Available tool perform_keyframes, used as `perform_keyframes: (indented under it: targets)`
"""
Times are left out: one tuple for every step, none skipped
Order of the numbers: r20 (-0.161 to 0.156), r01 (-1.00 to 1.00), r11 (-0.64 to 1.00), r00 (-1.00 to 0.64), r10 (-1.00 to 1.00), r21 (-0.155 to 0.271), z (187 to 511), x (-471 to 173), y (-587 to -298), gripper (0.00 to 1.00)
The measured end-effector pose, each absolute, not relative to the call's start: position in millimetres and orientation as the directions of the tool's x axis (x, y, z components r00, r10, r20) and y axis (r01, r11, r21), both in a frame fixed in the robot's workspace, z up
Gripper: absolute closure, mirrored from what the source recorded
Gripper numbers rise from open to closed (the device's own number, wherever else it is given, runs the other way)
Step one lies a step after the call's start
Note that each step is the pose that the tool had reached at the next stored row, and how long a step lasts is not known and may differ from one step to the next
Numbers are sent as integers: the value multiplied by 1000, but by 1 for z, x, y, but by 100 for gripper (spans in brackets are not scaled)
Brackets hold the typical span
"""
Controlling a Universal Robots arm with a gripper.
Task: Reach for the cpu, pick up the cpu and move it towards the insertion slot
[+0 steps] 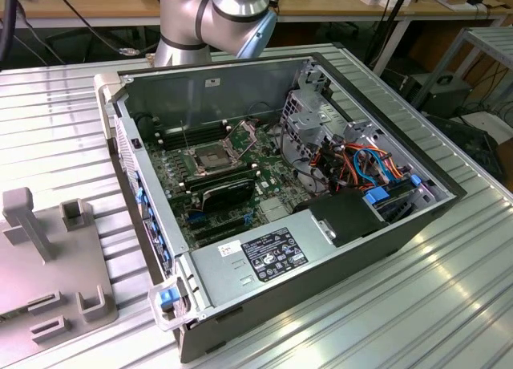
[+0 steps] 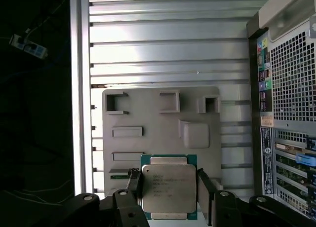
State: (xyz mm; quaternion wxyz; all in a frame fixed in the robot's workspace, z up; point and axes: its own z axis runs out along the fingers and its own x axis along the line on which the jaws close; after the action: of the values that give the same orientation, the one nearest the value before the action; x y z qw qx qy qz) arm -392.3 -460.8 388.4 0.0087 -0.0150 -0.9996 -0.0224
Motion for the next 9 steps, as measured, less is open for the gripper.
perform_keyframes:
  targets:
    - [18, 30, 999, -999, 30, 45, 388, -391, -461, 45]
    - [18, 30, 999, -999, 30, 45, 388, -389, -461, 45]
    - [18, 30, 999, -999, 30, 45, 388, -387, -461, 45]
    - [18, 30, 999, -999, 30, 44, 388, -385, -461, 45]
    - [18, 31, 999, -999, 30, 45, 388, -383, -461, 45]
    - [18, 30, 999, -999, 30, 45, 388, -382, -461, 45]
    - [18, 30, 999, -999, 30, 45, 388, -381, -461, 45]
    - [18, 30, 999, -999, 30, 44, 388, -379, -461, 45]
    - [18, 30, 999, -999, 30, 45, 388, -378, -461, 45]
